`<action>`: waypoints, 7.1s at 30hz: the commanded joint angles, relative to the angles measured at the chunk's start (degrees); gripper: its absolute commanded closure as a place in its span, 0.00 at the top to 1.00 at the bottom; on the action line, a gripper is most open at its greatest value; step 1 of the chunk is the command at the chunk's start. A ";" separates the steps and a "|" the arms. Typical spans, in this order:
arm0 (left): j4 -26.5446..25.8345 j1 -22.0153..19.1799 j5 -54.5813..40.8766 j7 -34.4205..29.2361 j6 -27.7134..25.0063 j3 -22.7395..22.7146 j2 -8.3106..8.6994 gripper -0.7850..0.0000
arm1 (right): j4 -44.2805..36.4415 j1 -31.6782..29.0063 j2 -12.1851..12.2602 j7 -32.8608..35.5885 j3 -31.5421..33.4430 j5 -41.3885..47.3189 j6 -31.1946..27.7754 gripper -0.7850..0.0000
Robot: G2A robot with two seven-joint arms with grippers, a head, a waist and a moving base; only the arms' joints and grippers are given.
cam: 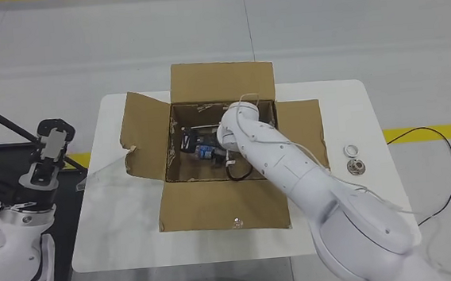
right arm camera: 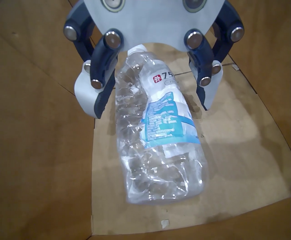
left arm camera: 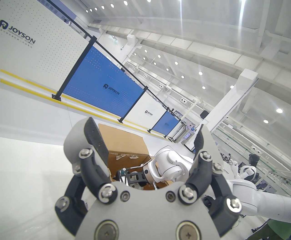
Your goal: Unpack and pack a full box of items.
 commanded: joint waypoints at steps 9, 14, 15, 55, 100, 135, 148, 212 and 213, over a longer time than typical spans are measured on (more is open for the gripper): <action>0.07 0.19 -0.13 0.10 -0.19 -0.05 0.13 1.00 | 4.69 0.61 -2.10 -2.09 -0.41 0.12 -0.43 0.47; 0.18 0.28 -0.12 0.09 -0.16 0.02 0.20 1.00 | 6.19 1.23 -2.80 -2.72 -0.37 0.04 -0.57 0.19; 0.19 0.27 -0.09 0.12 -0.17 0.07 0.21 1.00 | 6.39 1.38 -2.91 -2.85 -0.32 0.07 -0.59 0.10; -0.48 -1.86 1.08 -0.55 0.98 2.90 0.83 1.00 | -39.58 -12.23 12.18 18.47 20.21 3.87 -0.89 0.00; 2.15 -5.00 -0.80 -2.09 0.66 5.55 1.51 1.00 | -81.96 -40.21 23.33 29.68 68.08 18.27 24.59 0.00; 1.39 -5.82 2.36 -1.13 2.54 8.60 1.96 1.00 | -40.93 -33.50 31.88 44.06 68.54 26.57 22.98 0.04; 0.97 -4.50 2.24 -0.38 2.01 7.74 2.07 1.00 | -35.21 -30.66 32.99 42.69 63.69 29.46 22.65 0.31; 1.17 -3.34 1.45 0.02 1.48 6.88 2.60 1.00 | -34.32 -29.39 38.18 38.07 53.48 37.37 24.79 0.00; 1.18 -3.36 1.46 0.03 1.48 6.90 2.61 1.00 | -34.69 -29.53 38.34 38.07 53.70 37.42 24.90 0.00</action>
